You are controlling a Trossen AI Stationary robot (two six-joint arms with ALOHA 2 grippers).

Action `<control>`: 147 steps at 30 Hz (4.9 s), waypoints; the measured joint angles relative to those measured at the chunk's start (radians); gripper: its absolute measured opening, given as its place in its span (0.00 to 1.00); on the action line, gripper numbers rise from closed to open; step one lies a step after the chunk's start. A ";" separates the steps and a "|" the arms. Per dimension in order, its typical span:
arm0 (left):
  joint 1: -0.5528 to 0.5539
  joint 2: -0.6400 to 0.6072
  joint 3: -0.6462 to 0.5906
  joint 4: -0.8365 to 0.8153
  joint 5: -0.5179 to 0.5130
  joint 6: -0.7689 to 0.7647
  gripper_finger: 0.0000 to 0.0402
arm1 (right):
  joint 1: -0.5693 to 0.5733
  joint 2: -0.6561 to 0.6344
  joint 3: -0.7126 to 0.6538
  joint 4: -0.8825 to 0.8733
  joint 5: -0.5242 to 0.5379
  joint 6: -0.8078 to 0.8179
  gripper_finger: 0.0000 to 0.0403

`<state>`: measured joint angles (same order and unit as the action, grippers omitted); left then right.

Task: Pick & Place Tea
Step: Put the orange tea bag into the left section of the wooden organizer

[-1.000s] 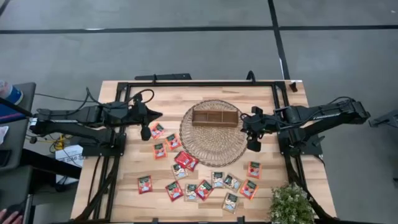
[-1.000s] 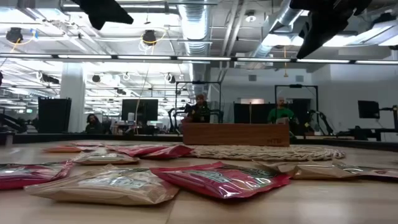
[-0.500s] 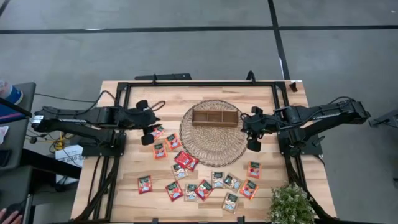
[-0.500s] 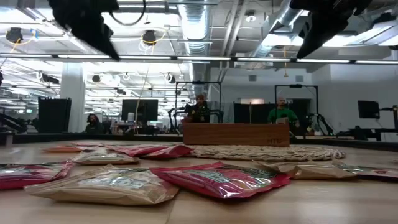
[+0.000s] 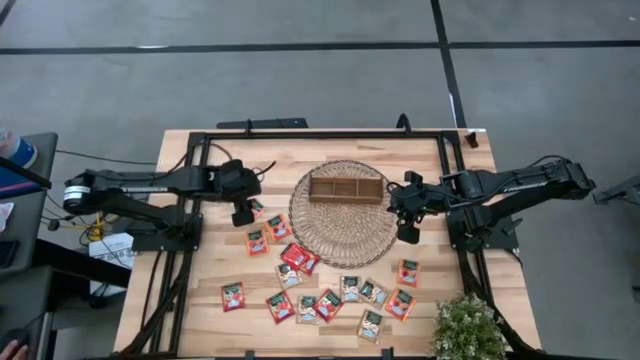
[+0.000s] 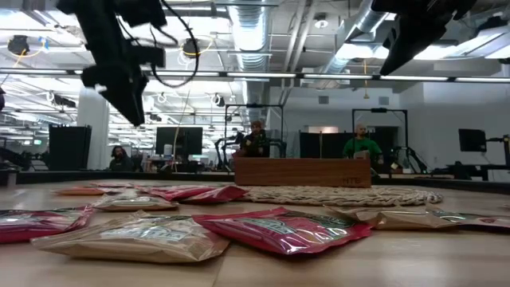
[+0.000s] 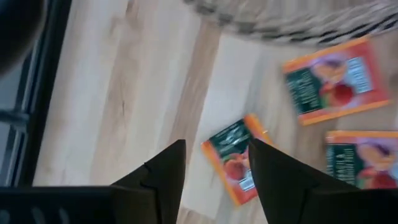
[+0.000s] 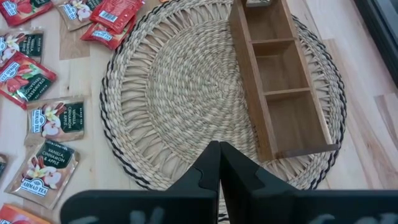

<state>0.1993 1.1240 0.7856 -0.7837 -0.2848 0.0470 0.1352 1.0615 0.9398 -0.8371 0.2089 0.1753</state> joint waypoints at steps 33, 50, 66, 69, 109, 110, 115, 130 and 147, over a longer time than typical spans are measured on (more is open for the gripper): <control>0.069 0.216 0.000 0.051 0.141 0.204 0.42 | 0.015 0.000 0.000 0.000 -0.002 0.001 0.00; 0.194 0.216 0.000 0.100 0.152 0.330 0.42 | 0.071 0.000 0.000 0.103 -0.001 0.002 0.00; 0.193 0.338 -0.001 0.101 0.180 0.333 0.42 | 0.123 0.000 0.000 0.166 0.000 0.002 0.00; 0.193 0.374 -0.001 0.102 0.180 0.333 0.42 | 0.131 0.000 0.000 0.166 0.000 0.002 0.00; 0.198 0.529 0.021 0.094 0.160 0.330 0.37 | 0.133 0.000 0.000 0.164 -0.004 0.001 0.00; 0.198 0.529 0.021 0.093 0.161 0.325 0.34 | 0.133 0.000 0.000 0.164 -0.004 0.001 0.00; 0.198 0.529 0.021 0.090 0.167 0.318 0.21 | 0.133 0.000 0.000 0.164 -0.003 0.001 0.00; 0.198 0.530 0.020 0.094 0.160 0.300 0.01 | 0.133 0.000 0.000 0.164 -0.003 0.001 0.00; 0.193 0.384 0.157 0.050 0.129 0.236 0.00 | 0.133 0.000 0.000 0.165 -0.001 0.001 0.00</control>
<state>0.3920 1.5076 0.9430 -0.7340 -0.1562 0.2828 0.2680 1.0618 0.9401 -0.6720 0.2077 0.1764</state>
